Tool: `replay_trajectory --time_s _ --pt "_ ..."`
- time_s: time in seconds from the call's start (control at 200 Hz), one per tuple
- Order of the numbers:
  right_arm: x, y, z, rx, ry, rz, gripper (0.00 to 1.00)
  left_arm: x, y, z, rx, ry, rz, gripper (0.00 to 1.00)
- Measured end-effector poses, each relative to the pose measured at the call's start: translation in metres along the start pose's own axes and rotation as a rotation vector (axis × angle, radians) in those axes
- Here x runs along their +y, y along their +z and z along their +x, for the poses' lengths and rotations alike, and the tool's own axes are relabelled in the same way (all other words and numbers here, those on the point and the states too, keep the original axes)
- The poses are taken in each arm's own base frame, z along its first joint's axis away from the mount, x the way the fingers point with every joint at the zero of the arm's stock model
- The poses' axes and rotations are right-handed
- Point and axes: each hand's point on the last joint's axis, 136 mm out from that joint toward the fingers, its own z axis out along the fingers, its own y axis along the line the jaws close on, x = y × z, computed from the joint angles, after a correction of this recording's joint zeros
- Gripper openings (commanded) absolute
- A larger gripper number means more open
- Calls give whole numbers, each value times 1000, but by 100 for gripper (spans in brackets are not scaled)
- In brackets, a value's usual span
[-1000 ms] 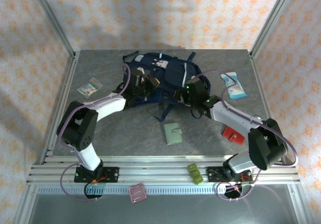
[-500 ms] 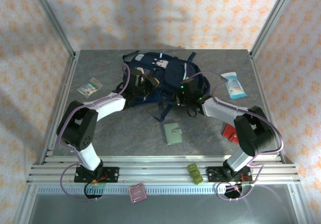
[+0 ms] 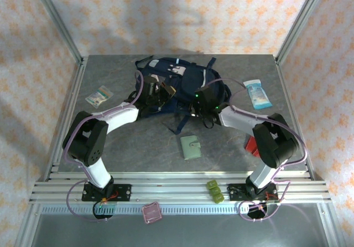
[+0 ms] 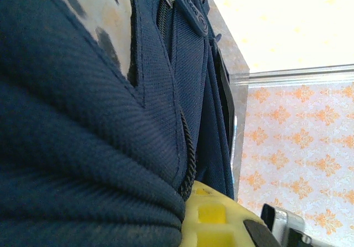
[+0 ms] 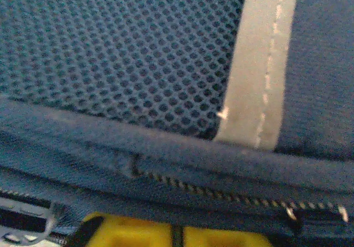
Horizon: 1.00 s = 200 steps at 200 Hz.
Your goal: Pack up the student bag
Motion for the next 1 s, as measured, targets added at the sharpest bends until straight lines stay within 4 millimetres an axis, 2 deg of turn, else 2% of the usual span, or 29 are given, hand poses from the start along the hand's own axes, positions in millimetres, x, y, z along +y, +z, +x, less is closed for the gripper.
replay_trajectory --time_s 0.26,0.486,0.626,0.736,0.821,0.976,1.001 --pt "-11 -2 -3 -14 10 51 0 3 0 0 3 1 -11 0" --pt "-62 -25 -17 -47 59 168 0 10 -1 1 23 51 -18 0" --pt "-71 -31 -17 -48 49 210 0 14 -3 3 35 114 -47 0" --pt "-70 -34 -15 -49 36 205 0 12 -5 0 39 176 -75 0" --pt "-62 -40 -15 -55 16 188 0 4 -5 -8 29 223 -96 0" --pt "-27 -41 -7 -51 -48 131 0 0 4 -43 -6 263 -135 0" --pt "-19 -40 -6 -46 -60 118 0 2 6 -50 -15 264 -148 7"
